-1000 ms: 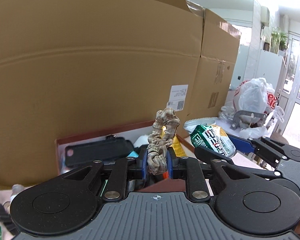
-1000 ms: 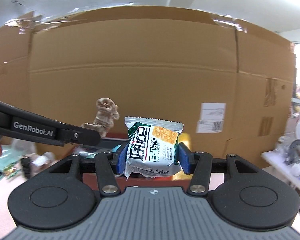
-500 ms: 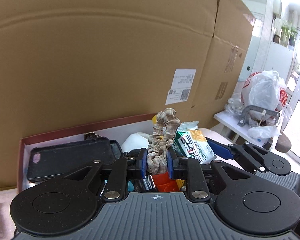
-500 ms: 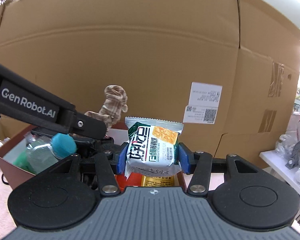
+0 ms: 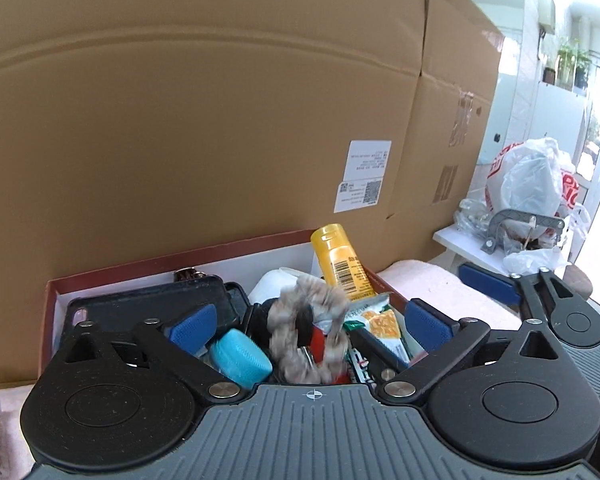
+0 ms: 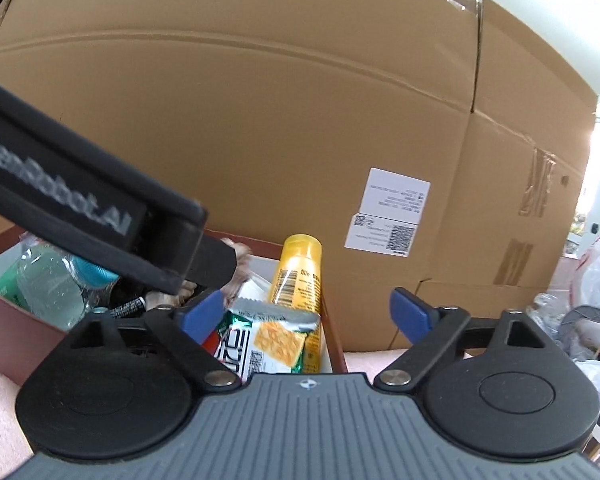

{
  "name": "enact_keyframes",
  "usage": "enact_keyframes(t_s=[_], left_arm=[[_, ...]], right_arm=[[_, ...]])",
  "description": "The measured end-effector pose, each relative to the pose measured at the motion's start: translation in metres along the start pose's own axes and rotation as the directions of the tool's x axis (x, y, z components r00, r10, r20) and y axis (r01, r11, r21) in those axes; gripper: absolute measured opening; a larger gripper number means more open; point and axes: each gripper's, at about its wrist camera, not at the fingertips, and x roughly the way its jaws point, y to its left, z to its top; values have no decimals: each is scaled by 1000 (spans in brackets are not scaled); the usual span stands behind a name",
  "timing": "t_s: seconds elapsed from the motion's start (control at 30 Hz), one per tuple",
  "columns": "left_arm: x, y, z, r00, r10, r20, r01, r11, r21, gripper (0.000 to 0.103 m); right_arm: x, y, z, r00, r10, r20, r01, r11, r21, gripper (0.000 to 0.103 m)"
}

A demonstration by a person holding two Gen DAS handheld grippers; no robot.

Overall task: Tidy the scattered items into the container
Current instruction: 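Carry scrunchie and snack packet to the box and open both grippers, then withdraw both grippers from the box toward the remaining items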

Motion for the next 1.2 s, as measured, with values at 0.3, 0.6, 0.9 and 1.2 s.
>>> enact_keyframes(t_s=[0.3,0.6,0.9,1.2], left_arm=[[-29,-15,-25,1000,15,1,-15,997,80,103],[-51,-6,-36,1000,10,-17,-10,1000,-6,103],[-85,0,-46,999,36,1,-36,999,-35,103],[-128,21,-64,997,72,3,-71,993,-89,103]], right_arm=[[-34,21,-2,1000,-13,-1,13,999,-49,103],[-58,30,0,1000,4,1,-4,999,-32,103],[-86,46,4,1000,24,15,-23,999,-35,103],[-121,84,6,996,86,39,-83,994,-76,103]])
